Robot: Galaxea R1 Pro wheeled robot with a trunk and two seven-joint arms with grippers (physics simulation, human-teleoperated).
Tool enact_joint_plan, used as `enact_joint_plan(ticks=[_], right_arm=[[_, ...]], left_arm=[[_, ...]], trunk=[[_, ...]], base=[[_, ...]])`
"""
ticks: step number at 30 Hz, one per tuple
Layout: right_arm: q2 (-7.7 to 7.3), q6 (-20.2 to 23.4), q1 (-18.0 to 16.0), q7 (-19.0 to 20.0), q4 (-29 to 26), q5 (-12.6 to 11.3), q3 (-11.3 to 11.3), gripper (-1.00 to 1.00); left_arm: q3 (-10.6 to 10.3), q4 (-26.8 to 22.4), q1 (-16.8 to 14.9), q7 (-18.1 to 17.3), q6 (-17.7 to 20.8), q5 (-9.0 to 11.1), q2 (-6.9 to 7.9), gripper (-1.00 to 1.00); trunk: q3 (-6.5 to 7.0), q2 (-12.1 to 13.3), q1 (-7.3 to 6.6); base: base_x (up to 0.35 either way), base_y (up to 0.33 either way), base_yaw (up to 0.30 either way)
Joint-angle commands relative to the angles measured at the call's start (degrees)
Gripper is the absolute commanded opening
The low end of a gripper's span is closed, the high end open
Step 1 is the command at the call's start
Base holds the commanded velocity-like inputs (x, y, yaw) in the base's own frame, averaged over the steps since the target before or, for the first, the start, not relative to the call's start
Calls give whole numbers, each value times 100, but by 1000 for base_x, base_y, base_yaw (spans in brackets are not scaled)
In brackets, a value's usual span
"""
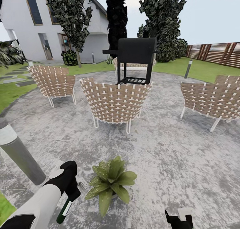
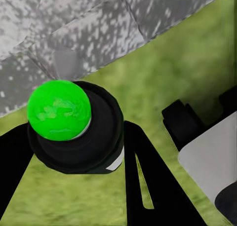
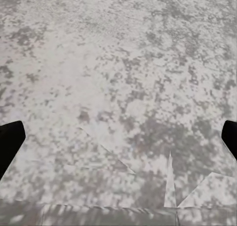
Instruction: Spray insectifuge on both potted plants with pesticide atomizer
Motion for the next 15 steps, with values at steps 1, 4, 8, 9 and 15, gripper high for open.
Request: enact_joint_plan(ticks=[1, 4, 8, 9, 15], right_arm=[[-2, -16, -2, 15, 2, -60, 43, 100], [-2, -19, -2, 15, 2, -60, 42, 100], [-2, -15, -2, 15, 4, -57, 44, 100], [-2, -14, -2, 15, 3, -56, 45, 100], [-2, -13, -2, 15, 6, -52, 44, 100]], left_arm=[[32, -7, -4, -46, 44, -48, -9, -100], [33, -7, -4, -46, 41, -48, -12, -100], [33, -7, -4, -51, 49, -48, -32, -100], [32, -7, -4, -60, 49, -48, -44, -100], [7, -7, -77, -97, 68, -41, -65, -100]], trunk=[[-6, -2, 1], [-6, -2, 1], [-6, -2, 1], [-6, -2, 1], [-6, -2, 1]], base=[[174, -224, 274], [177, -228, 276], [82, -255, 276], [9, -270, 277], [66, -259, 130]])
